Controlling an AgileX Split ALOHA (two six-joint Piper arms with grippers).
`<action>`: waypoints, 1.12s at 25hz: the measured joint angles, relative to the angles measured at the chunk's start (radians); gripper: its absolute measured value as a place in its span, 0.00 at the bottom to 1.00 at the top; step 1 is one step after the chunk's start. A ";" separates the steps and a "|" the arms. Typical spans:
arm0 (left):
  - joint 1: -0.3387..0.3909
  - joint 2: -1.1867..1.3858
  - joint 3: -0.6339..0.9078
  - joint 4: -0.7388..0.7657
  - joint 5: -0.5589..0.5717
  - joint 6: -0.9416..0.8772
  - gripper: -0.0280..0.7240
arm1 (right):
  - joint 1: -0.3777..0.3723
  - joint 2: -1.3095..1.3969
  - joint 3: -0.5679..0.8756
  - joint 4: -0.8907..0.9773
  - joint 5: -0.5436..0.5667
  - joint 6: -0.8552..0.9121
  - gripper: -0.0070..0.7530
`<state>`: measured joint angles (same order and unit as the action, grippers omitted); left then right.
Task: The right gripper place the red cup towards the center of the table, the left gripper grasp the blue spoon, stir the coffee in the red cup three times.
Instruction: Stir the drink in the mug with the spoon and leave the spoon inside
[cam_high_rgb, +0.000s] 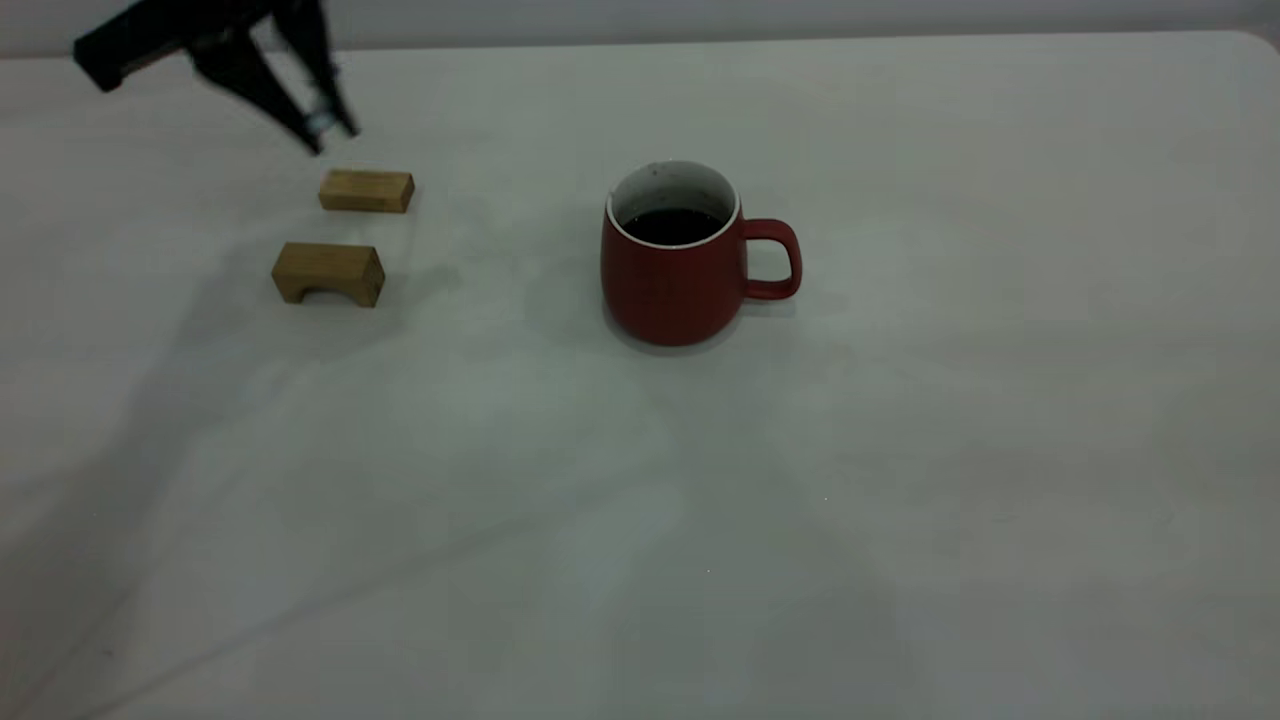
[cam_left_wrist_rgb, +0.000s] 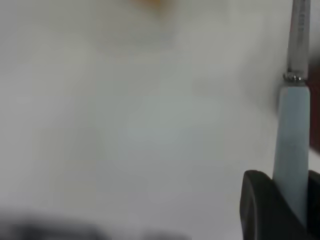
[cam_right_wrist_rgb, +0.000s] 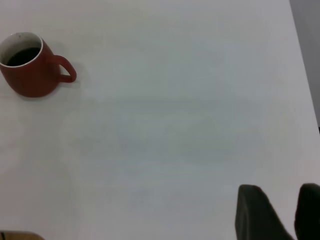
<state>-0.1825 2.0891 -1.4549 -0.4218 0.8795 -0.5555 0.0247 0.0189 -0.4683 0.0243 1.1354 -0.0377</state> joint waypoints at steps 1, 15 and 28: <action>0.000 -0.007 -0.003 -0.090 0.040 -0.043 0.28 | 0.000 0.000 0.000 0.000 0.000 0.000 0.32; -0.022 0.012 -0.007 -0.881 0.270 -0.215 0.28 | 0.000 0.000 0.000 0.001 0.000 0.000 0.32; -0.038 0.216 -0.008 -1.070 0.178 -0.295 0.28 | 0.000 0.000 0.000 0.001 0.000 0.000 0.32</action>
<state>-0.2201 2.3052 -1.4627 -1.4914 1.0574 -0.8503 0.0247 0.0189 -0.4683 0.0251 1.1354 -0.0377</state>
